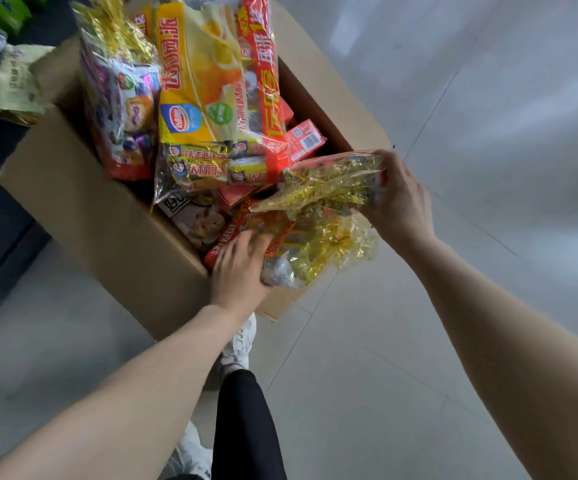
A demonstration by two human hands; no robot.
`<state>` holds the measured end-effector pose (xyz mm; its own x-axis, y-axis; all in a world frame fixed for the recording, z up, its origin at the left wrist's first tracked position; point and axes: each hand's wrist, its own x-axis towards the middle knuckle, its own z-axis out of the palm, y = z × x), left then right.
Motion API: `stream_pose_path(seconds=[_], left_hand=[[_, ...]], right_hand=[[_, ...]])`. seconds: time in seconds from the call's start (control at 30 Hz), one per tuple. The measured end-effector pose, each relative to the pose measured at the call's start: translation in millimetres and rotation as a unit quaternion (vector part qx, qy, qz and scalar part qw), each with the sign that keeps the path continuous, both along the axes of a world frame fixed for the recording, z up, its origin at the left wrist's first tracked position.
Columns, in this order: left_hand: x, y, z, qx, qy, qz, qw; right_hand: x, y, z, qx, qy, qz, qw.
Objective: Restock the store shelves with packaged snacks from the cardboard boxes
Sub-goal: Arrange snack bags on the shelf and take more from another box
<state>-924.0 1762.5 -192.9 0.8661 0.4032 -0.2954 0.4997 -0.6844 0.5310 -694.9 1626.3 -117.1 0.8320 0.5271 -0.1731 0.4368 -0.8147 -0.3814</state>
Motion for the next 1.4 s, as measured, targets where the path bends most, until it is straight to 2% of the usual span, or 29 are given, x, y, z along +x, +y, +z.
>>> stream_pose_path(seconds=[0.23,0.33,0.43,0.53,0.7,0.87,1.07,1.2,1.4], left_hand=[[-7.3,35.9,71.4,-0.085,0.019,0.009,0.996],[-19.2,45.4,118.3,-0.131,0.047,0.077,0.987],[-37.7,56.9,162.1,-0.187,0.072,0.174,0.964],[-58.2,74.4,206.3,-0.25,0.05,0.253,0.933],[-90.1,109.6,282.8,-0.317,-0.033,0.314,0.894],[-130.4,142.5,366.9,-0.245,-0.124,0.376,0.885],[-224.2,168.9,463.0,-0.134,-0.202,0.413,0.878],[-290.5,167.9,518.5,-0.072,-0.249,0.44,0.86],[-383.6,160.2,584.9,-0.025,-0.305,0.487,0.818]], right_hand=[[-11.8,10.6,47.5,-0.006,0.049,-0.063,0.997],[-20.3,10.4,83.3,0.055,0.071,-0.136,0.987],[-25.2,14.0,126.4,0.116,0.087,-0.214,0.966],[-28.9,23.9,170.4,0.145,0.09,-0.209,0.963],[-43.3,60.0,241.9,0.172,0.122,-0.143,0.967],[-79.5,111.0,310.8,0.219,0.132,-0.057,0.965],[-146.0,160.5,388.2,0.229,0.155,0.055,0.959],[-189.9,180.9,427.3,0.213,0.114,0.137,0.961],[-268.5,206.3,489.9,0.274,0.103,0.223,0.93]])
